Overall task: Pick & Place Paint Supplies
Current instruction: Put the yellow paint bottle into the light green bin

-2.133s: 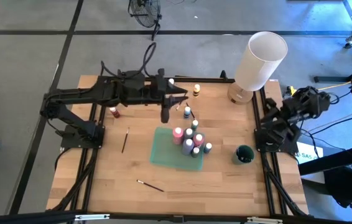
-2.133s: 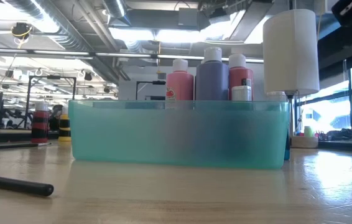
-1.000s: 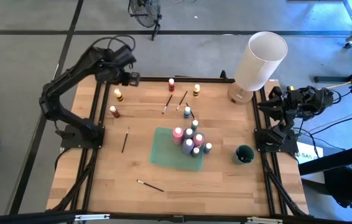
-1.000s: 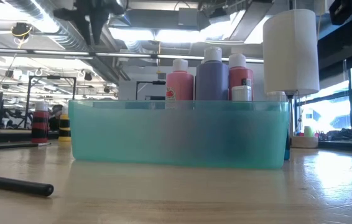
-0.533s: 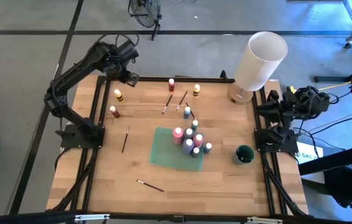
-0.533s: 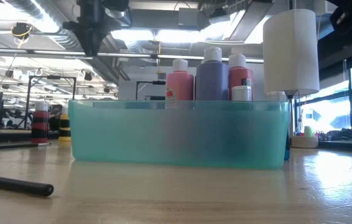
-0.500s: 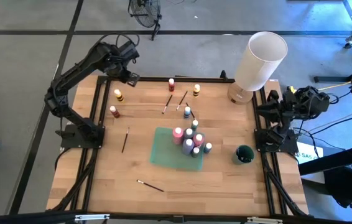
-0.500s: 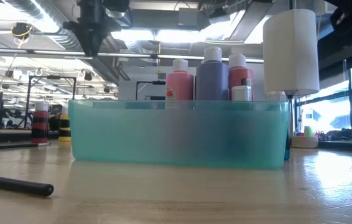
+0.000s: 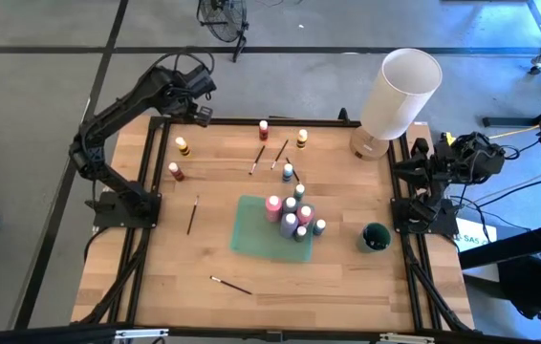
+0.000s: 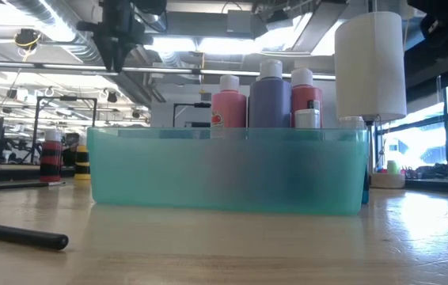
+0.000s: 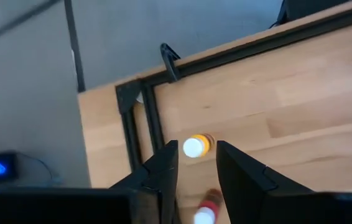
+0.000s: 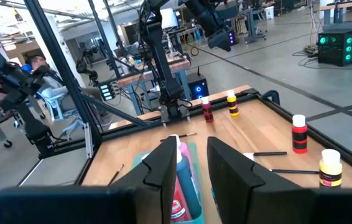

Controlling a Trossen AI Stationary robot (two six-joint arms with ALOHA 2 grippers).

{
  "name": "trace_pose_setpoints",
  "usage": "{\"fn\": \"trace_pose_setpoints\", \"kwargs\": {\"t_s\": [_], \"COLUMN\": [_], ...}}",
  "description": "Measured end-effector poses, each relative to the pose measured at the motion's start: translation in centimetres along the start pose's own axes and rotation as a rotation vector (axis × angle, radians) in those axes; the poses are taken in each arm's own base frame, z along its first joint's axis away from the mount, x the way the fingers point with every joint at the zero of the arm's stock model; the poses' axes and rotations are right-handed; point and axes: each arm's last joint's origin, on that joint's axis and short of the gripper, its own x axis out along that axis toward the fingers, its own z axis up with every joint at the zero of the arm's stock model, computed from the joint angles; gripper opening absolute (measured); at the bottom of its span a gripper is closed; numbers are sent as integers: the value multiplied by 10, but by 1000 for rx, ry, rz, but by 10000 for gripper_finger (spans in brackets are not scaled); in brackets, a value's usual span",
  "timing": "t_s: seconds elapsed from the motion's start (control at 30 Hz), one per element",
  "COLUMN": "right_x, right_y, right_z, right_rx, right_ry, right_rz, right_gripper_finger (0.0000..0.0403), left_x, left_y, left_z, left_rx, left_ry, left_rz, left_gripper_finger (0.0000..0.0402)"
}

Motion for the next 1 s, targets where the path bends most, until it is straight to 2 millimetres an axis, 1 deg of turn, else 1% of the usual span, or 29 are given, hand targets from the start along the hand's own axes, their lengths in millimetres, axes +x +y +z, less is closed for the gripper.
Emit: {"fn": "trace_pose_setpoints", "kwargs": {"t_s": [0.13, 0.23, 0.33, 0.57, 0.67, 0.83, 0.93, 1.0], "right_x": [0, 0, 0, 0, 0, 0, 0, 0], "right_y": [0, 0, 0, 0, 0, 0, 0, 0], "right_z": [0, 0, 0, 0, 0, 0, 0, 0], "right_rx": [-1, -1, -1, -1, 17, 25, 27, 34], "right_ry": [-2, -4, -4, -4, -5, -5, -5, -5], "right_rz": [-6, -12, -13, -13, -14, -13, -13, -14], "right_gripper_finger": [91, 91, 91, 92, 92, 92, 92, 92], "left_x": [-2, -2, -2, -2, -1, 0, 3, 14], "left_y": [-4, -4, -5, -5, -4, -4, -6, -6], "left_z": [-2, -3, -3, -3, -3, -3, -5, -6], "left_rx": [20, 19, 27, 29, 25, -3, 18, 5], "left_ry": [5, 29, 49, 54, 62, 138, 136, 164], "left_rz": [-21, -56, -90, -98, -106, -211, -194, -163], "left_gripper_finger": [106, 121, 145, 219, 242, 253, 253, 253]}}
